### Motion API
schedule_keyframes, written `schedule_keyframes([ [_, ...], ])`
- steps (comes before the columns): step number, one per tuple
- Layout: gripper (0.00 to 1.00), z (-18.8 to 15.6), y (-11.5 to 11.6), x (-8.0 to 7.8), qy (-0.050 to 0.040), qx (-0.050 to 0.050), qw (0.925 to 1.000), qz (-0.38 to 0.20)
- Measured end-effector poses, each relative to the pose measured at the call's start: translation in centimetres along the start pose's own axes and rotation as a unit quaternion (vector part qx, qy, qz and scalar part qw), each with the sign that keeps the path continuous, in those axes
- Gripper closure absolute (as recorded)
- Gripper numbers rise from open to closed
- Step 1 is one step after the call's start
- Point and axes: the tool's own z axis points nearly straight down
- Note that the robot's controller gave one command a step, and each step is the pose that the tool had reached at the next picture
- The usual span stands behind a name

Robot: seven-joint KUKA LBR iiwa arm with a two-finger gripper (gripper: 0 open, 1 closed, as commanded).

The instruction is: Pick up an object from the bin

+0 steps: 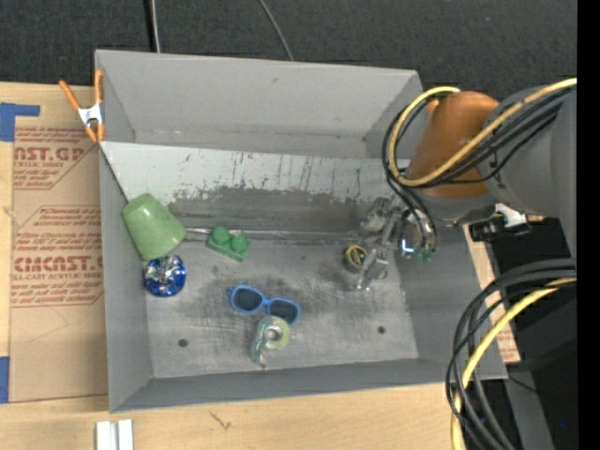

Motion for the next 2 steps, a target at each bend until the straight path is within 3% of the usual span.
schedule_keyframes([
  [1,0.00,0.2,0.1,1.2,0.0025,0.001,0.9911,0.133],
  [2,0.00,2.7,1.0,0.4,0.0009,0.000,0.9353,0.354],
])
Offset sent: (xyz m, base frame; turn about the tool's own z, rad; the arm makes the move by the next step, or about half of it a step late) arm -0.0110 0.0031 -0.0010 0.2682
